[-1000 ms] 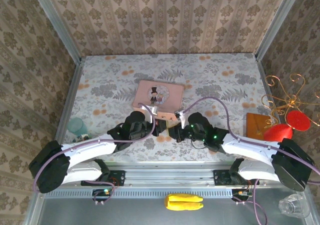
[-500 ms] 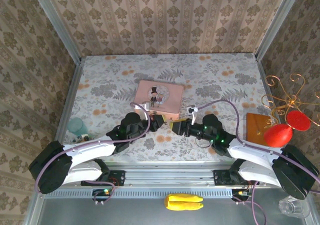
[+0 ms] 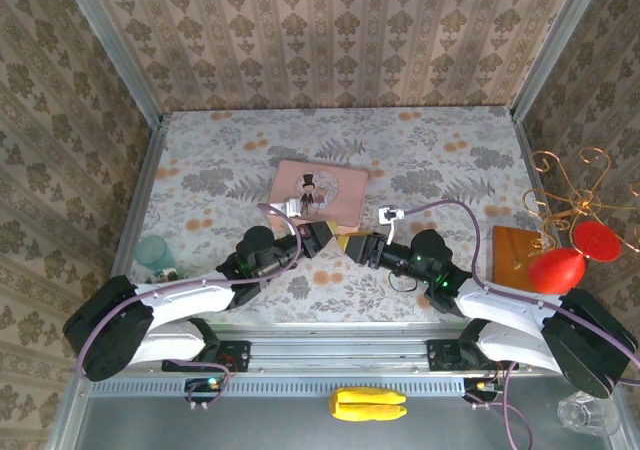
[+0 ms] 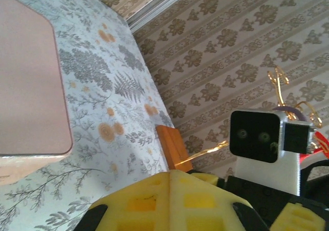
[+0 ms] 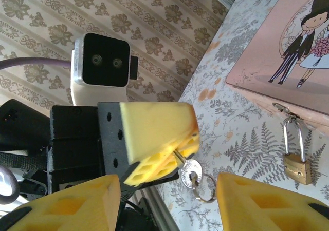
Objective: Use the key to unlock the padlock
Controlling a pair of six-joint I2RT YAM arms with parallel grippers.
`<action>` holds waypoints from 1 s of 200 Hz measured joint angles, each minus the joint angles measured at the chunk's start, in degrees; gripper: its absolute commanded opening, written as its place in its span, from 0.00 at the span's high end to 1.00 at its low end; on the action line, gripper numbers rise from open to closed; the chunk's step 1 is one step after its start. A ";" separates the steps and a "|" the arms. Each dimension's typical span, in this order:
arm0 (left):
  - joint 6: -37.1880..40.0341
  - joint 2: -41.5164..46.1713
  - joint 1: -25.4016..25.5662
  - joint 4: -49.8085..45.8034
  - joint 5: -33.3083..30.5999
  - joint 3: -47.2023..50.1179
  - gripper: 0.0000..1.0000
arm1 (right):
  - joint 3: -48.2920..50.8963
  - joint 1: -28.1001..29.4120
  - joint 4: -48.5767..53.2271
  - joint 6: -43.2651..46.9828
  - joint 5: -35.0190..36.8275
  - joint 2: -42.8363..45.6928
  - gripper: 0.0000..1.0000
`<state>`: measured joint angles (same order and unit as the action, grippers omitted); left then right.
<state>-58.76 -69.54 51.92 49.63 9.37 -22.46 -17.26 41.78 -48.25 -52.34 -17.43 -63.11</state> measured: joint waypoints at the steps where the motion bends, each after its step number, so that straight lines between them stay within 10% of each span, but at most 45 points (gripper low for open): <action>1: 0.02 0.00 0.04 0.13 0.02 0.00 1.00 | 0.00 0.00 0.00 -0.04 0.00 0.00 0.49; 200: 0.46 0.04 1.03 1.86 1.11 -0.07 1.00 | -0.04 -0.22 -2.43 -2.08 -2.10 -2.32 0.96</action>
<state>-58.30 -69.49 52.95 51.48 10.48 -22.52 -17.30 41.56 -50.68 -54.41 -19.53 -65.43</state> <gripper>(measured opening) 0.063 0.069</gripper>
